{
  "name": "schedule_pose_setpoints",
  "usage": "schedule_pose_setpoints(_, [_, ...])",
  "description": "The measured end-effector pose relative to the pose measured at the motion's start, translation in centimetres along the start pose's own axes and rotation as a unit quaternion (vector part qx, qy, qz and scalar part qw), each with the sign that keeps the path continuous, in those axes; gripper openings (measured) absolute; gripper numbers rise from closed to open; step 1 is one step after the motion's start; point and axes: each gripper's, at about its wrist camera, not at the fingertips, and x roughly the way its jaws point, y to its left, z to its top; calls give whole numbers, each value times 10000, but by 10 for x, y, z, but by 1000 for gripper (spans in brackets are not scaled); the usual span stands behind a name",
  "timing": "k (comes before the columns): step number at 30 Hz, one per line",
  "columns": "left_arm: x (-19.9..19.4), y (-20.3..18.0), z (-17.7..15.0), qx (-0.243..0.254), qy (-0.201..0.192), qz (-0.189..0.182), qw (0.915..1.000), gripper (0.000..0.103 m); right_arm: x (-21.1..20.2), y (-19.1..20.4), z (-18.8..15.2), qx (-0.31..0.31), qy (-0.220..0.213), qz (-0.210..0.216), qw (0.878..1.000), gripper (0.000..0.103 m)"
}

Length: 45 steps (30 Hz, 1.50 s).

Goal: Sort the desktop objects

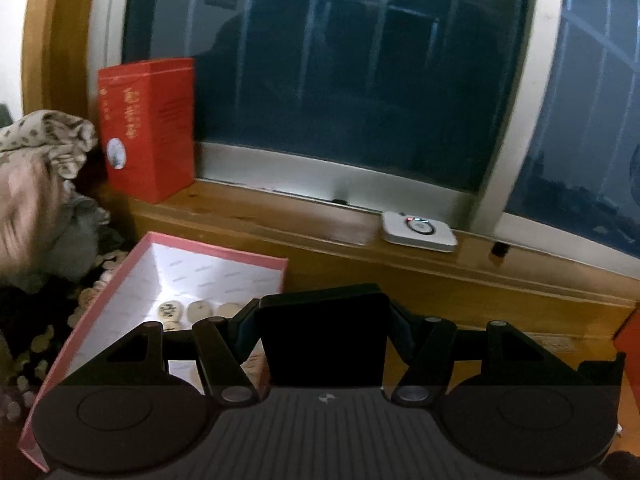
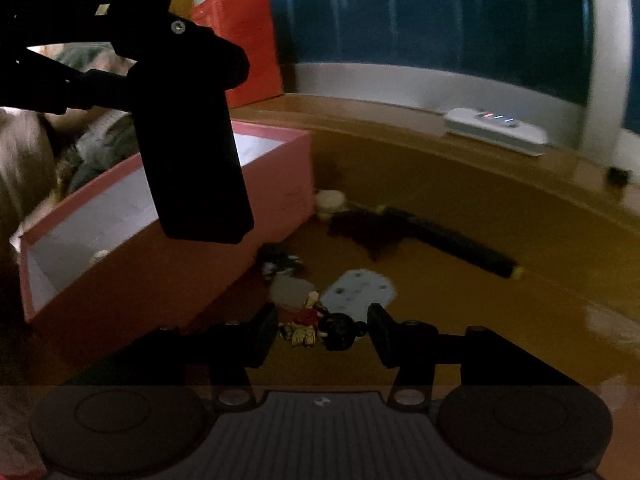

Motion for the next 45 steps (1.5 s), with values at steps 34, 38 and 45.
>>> schedule_pose_setpoints(34, [-11,-287,-18,1572,-249,-2280,9606,64,-259,-200,-102,1287,-1241,-3041,9357,52])
schedule_pose_setpoints(38, [-14,-352,-28,1841,-250,-2815,9414,64,-306,-233,-129,1557,-1318,-3618,9097,52])
schedule_pose_setpoints(45, [-18,-459,-57,2275,-120,-3645,9029,64,-380,-282,-182,2054,-1330,-4465,8607,52])
